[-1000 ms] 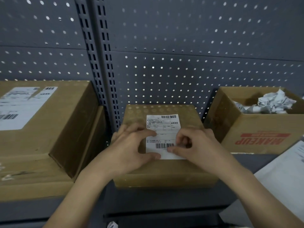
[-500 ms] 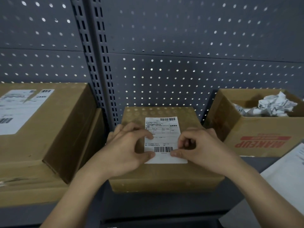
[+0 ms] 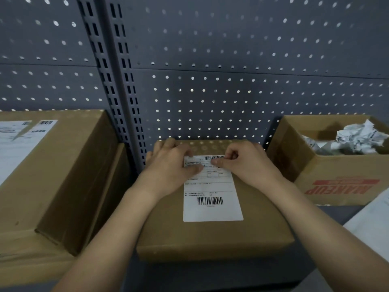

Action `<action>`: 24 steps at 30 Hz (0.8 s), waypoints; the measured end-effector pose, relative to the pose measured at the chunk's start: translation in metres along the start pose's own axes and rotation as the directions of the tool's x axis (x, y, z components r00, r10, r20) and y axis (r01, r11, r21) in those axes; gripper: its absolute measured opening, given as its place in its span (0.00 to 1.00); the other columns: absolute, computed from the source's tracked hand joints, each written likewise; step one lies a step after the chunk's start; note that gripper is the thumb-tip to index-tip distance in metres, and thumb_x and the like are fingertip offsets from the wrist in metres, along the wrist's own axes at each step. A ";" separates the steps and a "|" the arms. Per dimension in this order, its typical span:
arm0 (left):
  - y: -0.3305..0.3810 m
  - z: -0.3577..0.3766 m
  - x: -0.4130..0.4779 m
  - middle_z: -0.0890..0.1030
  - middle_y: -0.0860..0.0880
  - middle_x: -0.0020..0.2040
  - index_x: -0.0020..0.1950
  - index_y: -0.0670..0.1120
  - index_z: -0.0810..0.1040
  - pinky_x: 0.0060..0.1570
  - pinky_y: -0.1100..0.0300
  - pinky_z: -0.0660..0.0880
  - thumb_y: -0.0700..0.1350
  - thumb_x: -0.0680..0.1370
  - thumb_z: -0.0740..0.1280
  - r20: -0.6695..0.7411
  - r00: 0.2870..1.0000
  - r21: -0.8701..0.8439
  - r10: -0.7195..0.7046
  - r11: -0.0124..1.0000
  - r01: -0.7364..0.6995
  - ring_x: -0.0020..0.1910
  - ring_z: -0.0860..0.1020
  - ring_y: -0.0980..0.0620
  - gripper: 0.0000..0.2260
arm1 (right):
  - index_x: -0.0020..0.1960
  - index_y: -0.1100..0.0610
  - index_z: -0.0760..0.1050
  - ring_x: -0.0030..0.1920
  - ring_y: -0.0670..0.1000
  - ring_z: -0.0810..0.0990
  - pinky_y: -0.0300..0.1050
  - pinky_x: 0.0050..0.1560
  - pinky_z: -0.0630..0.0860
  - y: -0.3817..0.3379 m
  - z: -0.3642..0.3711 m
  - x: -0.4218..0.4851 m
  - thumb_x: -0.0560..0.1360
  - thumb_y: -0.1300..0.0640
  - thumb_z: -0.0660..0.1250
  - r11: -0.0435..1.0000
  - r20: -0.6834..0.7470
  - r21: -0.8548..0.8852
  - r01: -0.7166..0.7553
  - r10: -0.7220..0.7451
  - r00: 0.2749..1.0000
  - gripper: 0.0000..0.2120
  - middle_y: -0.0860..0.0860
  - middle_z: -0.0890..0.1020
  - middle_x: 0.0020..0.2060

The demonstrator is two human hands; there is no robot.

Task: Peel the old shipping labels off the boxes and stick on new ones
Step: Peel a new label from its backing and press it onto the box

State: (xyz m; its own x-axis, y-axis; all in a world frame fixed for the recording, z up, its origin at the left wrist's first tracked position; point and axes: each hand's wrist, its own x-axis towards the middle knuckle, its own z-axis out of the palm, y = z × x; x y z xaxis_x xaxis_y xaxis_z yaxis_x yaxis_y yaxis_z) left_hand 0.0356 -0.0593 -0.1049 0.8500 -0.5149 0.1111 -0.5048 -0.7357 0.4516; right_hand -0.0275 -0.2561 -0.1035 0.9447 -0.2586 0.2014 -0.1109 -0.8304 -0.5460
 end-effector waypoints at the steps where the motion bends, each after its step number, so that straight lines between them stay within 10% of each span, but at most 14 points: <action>1: -0.001 0.001 0.003 0.69 0.55 0.56 0.57 0.55 0.74 0.63 0.49 0.61 0.62 0.74 0.67 -0.016 1.000 -0.016 -0.006 1.000 0.006 0.63 0.63 0.48 0.16 | 0.32 0.53 0.73 0.30 0.46 0.73 0.44 0.33 0.67 0.000 0.001 0.003 0.67 0.38 0.75 1.000 -0.009 -0.003 -0.021 0.021 1.000 0.21 0.46 0.75 0.26; 18: -0.005 0.013 0.015 0.69 0.58 0.47 0.50 0.56 0.79 0.56 0.54 0.63 0.58 0.75 0.70 -0.176 0.982 -0.124 -0.071 0.991 0.050 0.53 0.64 0.51 0.08 | 0.35 0.50 0.73 0.36 0.43 0.73 0.42 0.37 0.65 0.005 0.010 0.010 0.71 0.41 0.71 0.996 -0.055 -0.081 -0.025 0.020 0.998 0.15 0.43 0.74 0.31; 24: -0.008 0.009 -0.008 0.77 0.52 0.60 0.60 0.50 0.80 0.60 0.49 0.72 0.48 0.80 0.63 -0.194 0.969 0.017 0.152 0.988 -0.152 0.62 0.71 0.48 0.11 | 0.62 0.51 0.76 0.61 0.46 0.70 0.44 0.62 0.68 -0.004 0.000 -0.019 0.79 0.45 0.61 0.960 0.035 -0.179 0.216 -0.213 0.976 0.15 0.44 0.76 0.57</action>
State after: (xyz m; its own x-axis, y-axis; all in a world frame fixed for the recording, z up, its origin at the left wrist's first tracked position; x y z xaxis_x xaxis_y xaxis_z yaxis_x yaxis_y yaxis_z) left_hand 0.0320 -0.0532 -0.1177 0.7763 -0.5253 0.3484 -0.6303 -0.6564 0.4146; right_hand -0.0452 -0.2481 -0.1052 0.9569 -0.0583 0.2846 0.0423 -0.9412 -0.3351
